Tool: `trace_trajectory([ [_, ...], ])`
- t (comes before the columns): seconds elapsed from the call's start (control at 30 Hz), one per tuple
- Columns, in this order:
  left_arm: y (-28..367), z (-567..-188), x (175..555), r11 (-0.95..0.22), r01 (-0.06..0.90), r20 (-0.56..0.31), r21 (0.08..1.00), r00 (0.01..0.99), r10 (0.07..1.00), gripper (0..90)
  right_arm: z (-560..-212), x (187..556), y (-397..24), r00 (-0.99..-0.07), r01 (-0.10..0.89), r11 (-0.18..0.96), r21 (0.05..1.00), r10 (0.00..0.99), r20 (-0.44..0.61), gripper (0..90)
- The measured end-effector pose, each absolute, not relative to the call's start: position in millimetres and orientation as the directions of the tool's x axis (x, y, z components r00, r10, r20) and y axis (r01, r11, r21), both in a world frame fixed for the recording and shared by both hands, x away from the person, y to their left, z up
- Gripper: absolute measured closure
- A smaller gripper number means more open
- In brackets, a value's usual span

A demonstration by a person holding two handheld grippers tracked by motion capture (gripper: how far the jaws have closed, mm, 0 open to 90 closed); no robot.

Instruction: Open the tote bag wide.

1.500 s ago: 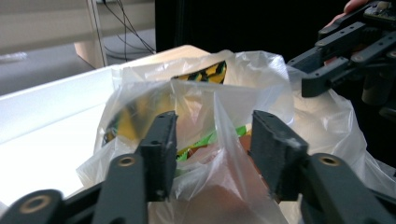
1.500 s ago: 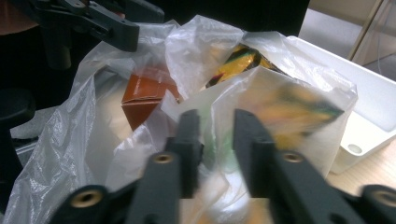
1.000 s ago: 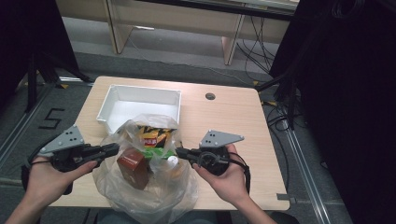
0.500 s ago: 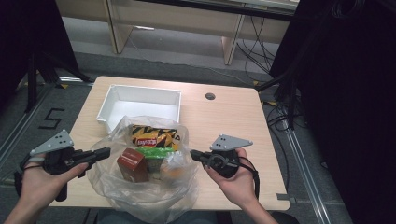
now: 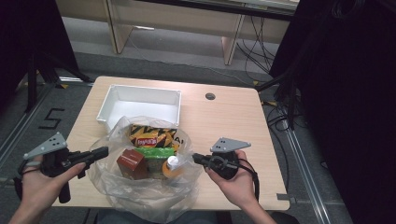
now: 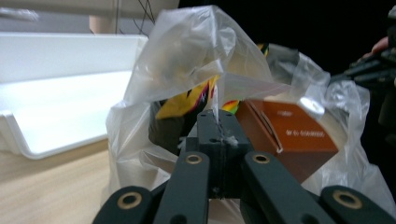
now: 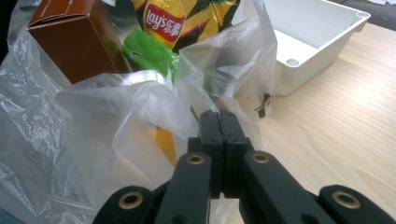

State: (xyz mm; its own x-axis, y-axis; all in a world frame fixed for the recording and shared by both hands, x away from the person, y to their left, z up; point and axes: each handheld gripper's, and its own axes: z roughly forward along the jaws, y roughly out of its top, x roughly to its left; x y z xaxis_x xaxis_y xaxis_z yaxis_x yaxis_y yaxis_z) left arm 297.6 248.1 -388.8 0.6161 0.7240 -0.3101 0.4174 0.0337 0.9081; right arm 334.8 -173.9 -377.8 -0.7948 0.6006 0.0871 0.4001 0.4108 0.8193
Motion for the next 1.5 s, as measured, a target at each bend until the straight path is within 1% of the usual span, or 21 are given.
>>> trace_trajectory([
  [0.1,250,-388,296,0.065,0.401,-0.317,0.914,0.605,0.731,89.4,-378,335,-175,-0.799,0.387,0.419,0.821,0.598,0.072,90.0],
  [0.13,251,-389,295,0.076,0.402,-0.326,0.912,0.599,0.732,89.4,-378,334,-175,-0.790,0.414,0.413,0.811,0.606,0.095,90.0],
  [0.2,254,-391,295,0.101,0.408,-0.346,0.908,0.589,0.731,89.4,-382,336,-176,-0.791,0.412,0.428,0.805,0.606,0.083,90.0],
  [0.23,258,-396,295,0.114,0.426,-0.367,0.897,0.577,0.730,89.4,-387,336,-176,-0.791,0.424,0.439,0.792,0.605,0.089,90.0],
  [0.3,259,-398,295,0.122,0.435,-0.377,0.892,0.569,0.731,89.4,-389,337,-176,-0.792,0.427,0.446,0.787,0.604,0.088,90.0],
  [0.4,265,-408,295,0.127,0.460,-0.391,0.879,0.542,0.744,89.4,-396,336,-174,-0.777,0.468,0.457,0.757,0.620,0.106,90.0],
  [0.53,268,-416,297,0.134,0.479,-0.403,0.868,0.518,0.754,89.4,-400,340,-173,-0.783,0.459,0.477,0.750,0.616,0.087,90.0],
  [0.7,271,-430,305,0.129,0.519,-0.419,0.845,0.493,0.763,89.3,-406,344,-172,-0.765,0.475,0.472,0.743,0.639,0.083,90.0],
  [0.77,272,-440,310,0.110,0.559,-0.425,0.822,0.473,0.772,89.3,-412,347,-171,-0.765,0.497,0.503,0.707,0.638,0.084,90.0],
  [0.83,272,-445,313,0.098,0.577,-0.425,0.810,0.464,0.778,89.3,-416,349,-170,-0.765,0.486,0.495,0.720,0.640,0.076,90.0],
  [0.87,272,-448,314,0.093,0.586,-0.425,0.805,0.461,0.779,89.3,-417,350,-171,-0.767,0.503,0.527,0.685,0.638,0.072,90.0],
  [0.9,272,-450,315,0.088,0.594,-0.426,0.800,0.458,0.781,89.3,-423,351,-169,-0.755,0.506,0.504,0.700,0.652,0.077,90.0],
  [0.93,271,-452,317,0.082,0.599,-0.423,0.796,0.455,0.784,89.2,-423,352,-170,-0.767,0.504,0.534,0.679,0.638,0.068,90.0],
  [0.97,271,-454,318,0.081,0.605,-0.426,0.792,0.454,0.783,89.3,-427,352,-168,-0.754,0.517,0.510,0.687,0.652,0.083,90.0],
  [1.0,271,-456,319,0.075,0.610,-0.425,0.789,0.452,0.784,89.2,-428,354,-169,-0.766,0.502,0.533,0.681,0.640,0.063,90.0],
  [1.03,271,-457,320,0.075,0.615,-0.426,0.785,0.449,0.786,89.2,-429,354,-168,-0.763,0.517,0.526,0.675,0.640,0.085,90.0],
  [1.13,270,-462,322,0.063,0.630,-0.426,0.774,0.444,0.788,89.1,-434,357,-169,-0.766,0.514,0.553,0.656,0.640,0.062,90.0],
  [1.23,269,-465,322,0.056,0.635,-0.424,0.770,0.446,0.788,88.9,-438,360,-170,-0.766,0.528,0.564,0.635,0.639,0.070,90.0],
  [1.37,269,-457,320,0.038,0.608,-0.395,0.793,0.466,0.792,84.1,-431,360,-173,-0.762,0.519,0.533,0.668,0.643,0.078,84.0],
  [1.43,269,-450,316,0.030,0.577,-0.365,0.816,0.475,0.801,79.3,-422,357,-177,-0.747,0.530,0.504,0.682,0.658,0.095,80.4],
  [1.5,269,-442,313,0.008,0.543,-0.325,0.839,0.489,0.810,72.3,-414,357,-181,-0.755,0.504,0.492,0.710,0.651,0.084,76.7],
])
